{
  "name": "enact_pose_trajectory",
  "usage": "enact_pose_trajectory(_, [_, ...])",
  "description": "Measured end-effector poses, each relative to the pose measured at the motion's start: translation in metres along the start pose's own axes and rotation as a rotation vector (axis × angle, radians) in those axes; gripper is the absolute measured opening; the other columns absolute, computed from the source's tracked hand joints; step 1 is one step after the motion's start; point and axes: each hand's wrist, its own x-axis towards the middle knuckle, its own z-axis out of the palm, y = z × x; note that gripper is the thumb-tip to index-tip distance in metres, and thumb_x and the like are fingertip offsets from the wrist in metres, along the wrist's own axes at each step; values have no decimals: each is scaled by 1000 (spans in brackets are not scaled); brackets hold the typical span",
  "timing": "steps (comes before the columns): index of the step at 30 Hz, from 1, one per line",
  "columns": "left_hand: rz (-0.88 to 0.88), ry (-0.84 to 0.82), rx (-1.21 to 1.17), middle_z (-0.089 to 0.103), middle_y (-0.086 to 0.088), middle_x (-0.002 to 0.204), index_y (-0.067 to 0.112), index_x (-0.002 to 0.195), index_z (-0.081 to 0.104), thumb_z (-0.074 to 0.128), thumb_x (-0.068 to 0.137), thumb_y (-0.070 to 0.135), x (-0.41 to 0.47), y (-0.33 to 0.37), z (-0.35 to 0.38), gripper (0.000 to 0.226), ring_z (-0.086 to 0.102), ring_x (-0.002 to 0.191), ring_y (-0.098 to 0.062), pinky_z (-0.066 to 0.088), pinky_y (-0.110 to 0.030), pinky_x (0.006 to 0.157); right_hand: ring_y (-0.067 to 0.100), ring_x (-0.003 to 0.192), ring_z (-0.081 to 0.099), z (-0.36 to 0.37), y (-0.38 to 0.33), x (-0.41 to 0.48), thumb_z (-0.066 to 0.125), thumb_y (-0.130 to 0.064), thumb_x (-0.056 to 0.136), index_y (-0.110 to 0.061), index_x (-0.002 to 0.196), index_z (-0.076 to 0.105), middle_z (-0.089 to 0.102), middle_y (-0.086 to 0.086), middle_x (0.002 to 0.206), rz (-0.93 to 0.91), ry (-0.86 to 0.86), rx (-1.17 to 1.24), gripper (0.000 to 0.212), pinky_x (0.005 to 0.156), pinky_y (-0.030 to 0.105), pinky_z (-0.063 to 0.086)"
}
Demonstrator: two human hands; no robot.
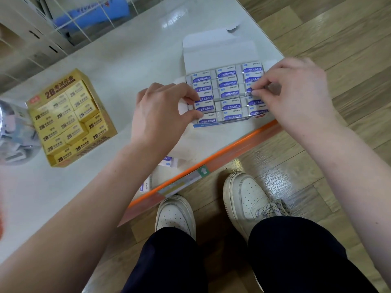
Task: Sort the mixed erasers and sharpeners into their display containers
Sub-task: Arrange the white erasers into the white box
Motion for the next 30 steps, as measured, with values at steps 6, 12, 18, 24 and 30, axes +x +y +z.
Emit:
enact_pose_trajectory(6, [-65,22,40,51,21,88,30,91,68,71,78,41,-3,3,2,17,46,95,-12,29,-25,85,32,99,47,2,-13,1,59,-16,84,-18,91,70,59,7,99,3,-44,-47,13,86,43,42])
enact_pose_trajectory(12, [-12,-19,-24,56,20,92,29,94,68,71,78,41,0,-4,0,20,50,96,-12,32,-28,90,34,92,52,12,-32,-6,58,-16,82,-15,91,71,60,9,91,-105,23,82,15,79,43,44])
enact_pose_trajectory(18, [3,53,-63,66,12,103,26,101,69,68,82,36,-7,-16,-7,22,53,102,-16,37,-34,94,31,83,57,21,-59,-9,60,-13,80,-11,86,71,64,8,82,-260,82,187,12,71,20,29])
enact_pose_trajectory(24, [-155,113,22,66,9,108,28,104,69,64,87,25,-14,-58,-36,18,56,102,-19,38,-37,96,20,82,51,43,-86,-18,64,-7,78,-8,83,70,65,6,80,-376,19,268,8,70,14,26])
enact_pose_trajectory(30, [-235,-4,107,64,5,118,27,113,66,65,86,31,-30,-85,-49,27,55,111,-20,31,-34,99,17,75,61,54,-101,-32,53,-15,87,-6,95,71,67,5,89,-439,-119,317,22,70,19,44])
